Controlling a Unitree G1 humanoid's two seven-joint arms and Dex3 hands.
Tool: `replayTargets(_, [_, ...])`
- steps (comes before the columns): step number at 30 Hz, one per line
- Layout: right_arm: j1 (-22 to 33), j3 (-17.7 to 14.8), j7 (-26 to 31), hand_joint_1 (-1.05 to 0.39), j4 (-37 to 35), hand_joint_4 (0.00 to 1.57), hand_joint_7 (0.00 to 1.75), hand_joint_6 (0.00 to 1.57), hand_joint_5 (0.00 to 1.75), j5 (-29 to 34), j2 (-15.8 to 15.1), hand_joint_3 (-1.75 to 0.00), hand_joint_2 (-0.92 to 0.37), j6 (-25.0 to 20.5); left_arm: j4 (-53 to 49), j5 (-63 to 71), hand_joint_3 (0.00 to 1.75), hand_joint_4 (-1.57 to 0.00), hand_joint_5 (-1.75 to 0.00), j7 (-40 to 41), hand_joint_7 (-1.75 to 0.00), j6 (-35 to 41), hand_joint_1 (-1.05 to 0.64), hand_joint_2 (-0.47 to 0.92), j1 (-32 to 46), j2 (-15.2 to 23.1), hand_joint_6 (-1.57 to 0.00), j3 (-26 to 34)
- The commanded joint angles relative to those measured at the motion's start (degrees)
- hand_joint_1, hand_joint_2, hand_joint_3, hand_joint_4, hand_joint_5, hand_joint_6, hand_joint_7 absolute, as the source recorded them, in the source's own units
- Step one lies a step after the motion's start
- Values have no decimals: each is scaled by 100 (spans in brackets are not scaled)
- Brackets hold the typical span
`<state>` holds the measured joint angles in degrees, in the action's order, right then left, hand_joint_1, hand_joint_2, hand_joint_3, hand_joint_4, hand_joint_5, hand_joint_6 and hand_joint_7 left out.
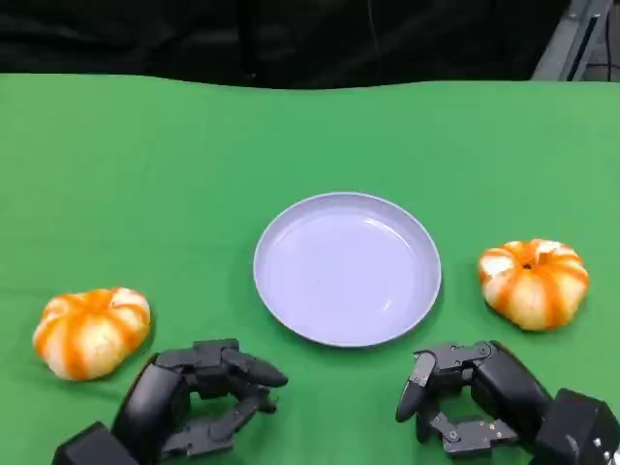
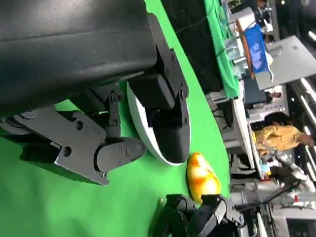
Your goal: Grasp the bread from the table and place it into the plate.
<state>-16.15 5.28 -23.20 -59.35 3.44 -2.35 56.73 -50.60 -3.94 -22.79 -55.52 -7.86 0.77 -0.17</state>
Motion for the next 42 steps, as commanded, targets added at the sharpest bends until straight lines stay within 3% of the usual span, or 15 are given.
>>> replayTargets(1, [-81, -32, -5, 16, 4, 100, 101, 99, 134, -45, -65, -108, -55, 8, 61, -65, 39, -112, -17, 5, 0, 40, -10, 89, 49, 45, -114, 32])
replayTargets(3, [-81, -34, -21, 16, -1, 100, 101, 99, 134, -57, -63, -108, -55, 16, 67, -70, 38, -113, -15, 26, 0, 35, -10, 89, 51, 35, -113, 43])
replayTargets(5, [-82, -37, -39, 17, -12, 100, 102, 99, 134, -68, -62, -109, -56, 31, 82, -55, 41, -102, -5, 84, 0, 37, -9, 89, 58, 23, -100, 59])
replayTargets(9, [-83, -27, 6, 16, -1, 99, 103, 99, 135, -18, -76, -109, -56, 20, 232, -48, 43, -94, 0, 173, 0, 150, -14, 86, 110, 11, -89, 83])
replayTargets(15, [-87, -28, 13, 16, -5, 99, 103, 99, 135, -11, -61, -108, -56, 22, 399, -66, 44, -92, 0, 152, 0, 89, -15, 85, 135, 81, -86, 95])
replayTargets(17, [-93, -26, 16, 16, -14, 100, 103, 99, 135, -15, -37, -108, -56, 36, 508, -72, 20, -83, 0, 127, 0, -109, -39, 90, 121, 193, -66, 133])
replayTargets(20, [-95, -25, 7, 17, -13, 100, 103, 99, 135, -23, -26, -108, -56, 23, 632, 6, 11, -77, 0, 226, 0, -198, -53, 92, 148, 284, -58, 161])
replayTargets(25, [-82, -6, 50, 17, 15, 100, 104, 99, 135, 24, -32, -108, -56, 30, 941, 11, 8, -62, 0, 289, 0, -163, -63, 92, 259, 369, -54, 194])
replayTargets(31, [-72, -9, 30, 16, 8, 100, 104, 99, 135, -1, -22, -108, -56, 7, 1285, 108, 5, -63, -1, 424, -1, -183, -67, 92, 392, 420, -56, 216])
replayTargets(38, [-68, -12, -1, 17, 19, 99, 104, 98, 136, -10, -26, -107, -58, -38, 1715, 1182, 4, -63, -1, 1175, -2, -560, -66, 92, 532, 597, -62, 328])
replayTargets(42, [-73, -15, -14, 17, -5, 99, 104, 98, 136, -22, -10, -107, -58, 1, 2073, 2328, 5, -65, -2, 2058, -4, -674, -69, 92, 620, 695, -68, 607])
